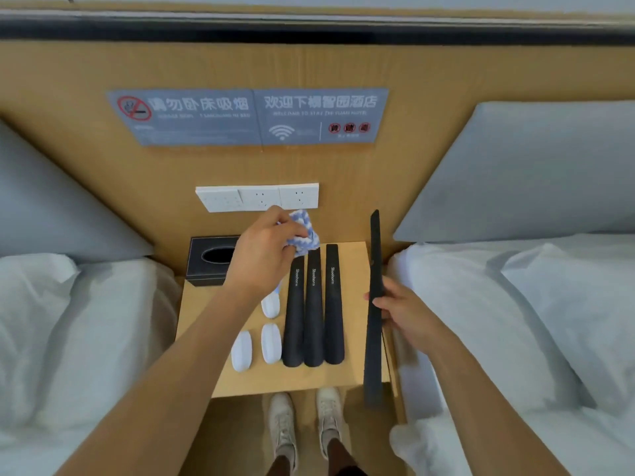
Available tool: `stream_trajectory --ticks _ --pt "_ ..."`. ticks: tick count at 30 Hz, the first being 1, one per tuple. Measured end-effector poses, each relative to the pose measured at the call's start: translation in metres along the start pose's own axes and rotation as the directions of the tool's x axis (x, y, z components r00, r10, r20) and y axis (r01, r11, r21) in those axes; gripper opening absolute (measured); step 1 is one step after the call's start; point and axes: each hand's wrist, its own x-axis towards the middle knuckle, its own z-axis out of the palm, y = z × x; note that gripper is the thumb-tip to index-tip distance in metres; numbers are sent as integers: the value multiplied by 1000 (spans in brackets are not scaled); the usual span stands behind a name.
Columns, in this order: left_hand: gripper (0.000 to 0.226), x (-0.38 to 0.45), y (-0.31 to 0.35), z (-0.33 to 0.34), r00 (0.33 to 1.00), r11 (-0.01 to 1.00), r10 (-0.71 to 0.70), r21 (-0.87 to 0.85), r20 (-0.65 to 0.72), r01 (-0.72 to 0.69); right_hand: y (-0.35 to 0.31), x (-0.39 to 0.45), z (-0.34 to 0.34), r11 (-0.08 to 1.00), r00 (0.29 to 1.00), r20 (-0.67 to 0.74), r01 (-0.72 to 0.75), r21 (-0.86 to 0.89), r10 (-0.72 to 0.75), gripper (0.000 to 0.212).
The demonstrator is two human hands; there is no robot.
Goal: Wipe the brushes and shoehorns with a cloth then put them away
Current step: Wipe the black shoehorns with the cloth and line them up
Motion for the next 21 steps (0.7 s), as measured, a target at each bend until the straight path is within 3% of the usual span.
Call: stream_trajectory --ticks 5,10,14,21 --pt "21 -10 -27 20 996 996 -90 14 6 90 38 75 5 977 989 -77 -139 -160 128 65" --pt "22 -26 -50 44 986 986 -165 14 21 165 79 148 17 918 936 -252 -309 -248 246 58" --pt "21 -41 -65 62 973 974 -227 25 40 226 99 192 27 860 916 -319 -356 -365 244 46" --pt "15 -56 -91 74 972 972 -236 7 -1 236 116 237 36 701 907 -405 -363 -614 115 56"
